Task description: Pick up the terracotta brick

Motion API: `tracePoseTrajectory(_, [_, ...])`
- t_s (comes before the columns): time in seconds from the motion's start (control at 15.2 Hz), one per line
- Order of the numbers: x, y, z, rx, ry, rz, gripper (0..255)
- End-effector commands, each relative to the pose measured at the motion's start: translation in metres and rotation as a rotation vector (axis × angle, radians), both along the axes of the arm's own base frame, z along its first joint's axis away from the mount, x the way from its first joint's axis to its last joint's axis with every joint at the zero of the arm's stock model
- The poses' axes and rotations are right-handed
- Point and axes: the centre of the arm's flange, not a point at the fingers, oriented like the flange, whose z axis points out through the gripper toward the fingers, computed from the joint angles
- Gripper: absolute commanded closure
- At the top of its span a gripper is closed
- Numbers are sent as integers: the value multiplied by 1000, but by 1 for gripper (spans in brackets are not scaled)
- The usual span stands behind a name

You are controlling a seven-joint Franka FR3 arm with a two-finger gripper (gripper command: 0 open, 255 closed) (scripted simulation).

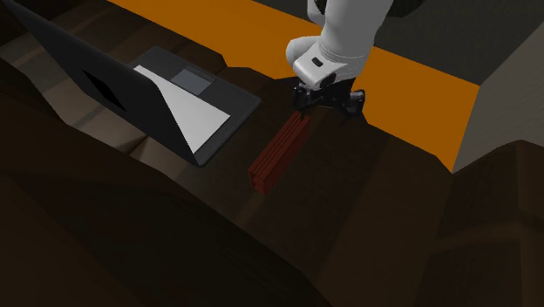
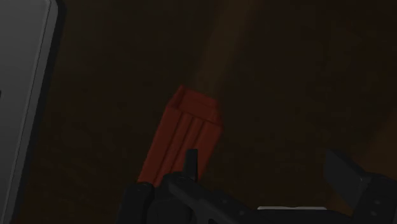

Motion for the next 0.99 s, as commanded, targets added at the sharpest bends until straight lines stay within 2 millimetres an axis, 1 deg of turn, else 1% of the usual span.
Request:
tracePoseTrajectory(0.0, [9,-26,0,5,-4,-66,0])
tracePoseTrajectory(0.4, [24,-105,1,20,-16,-257,0])
tracePoseTrajectory(0.46, [25,-106,1,20,-16,-257,0])
tracePoseTrajectory(0.86, [25,-106,-31,20,-16,-257,0])
tracePoseTrajectory(0.92, [25,-106,-39,20,-16,-257,0])
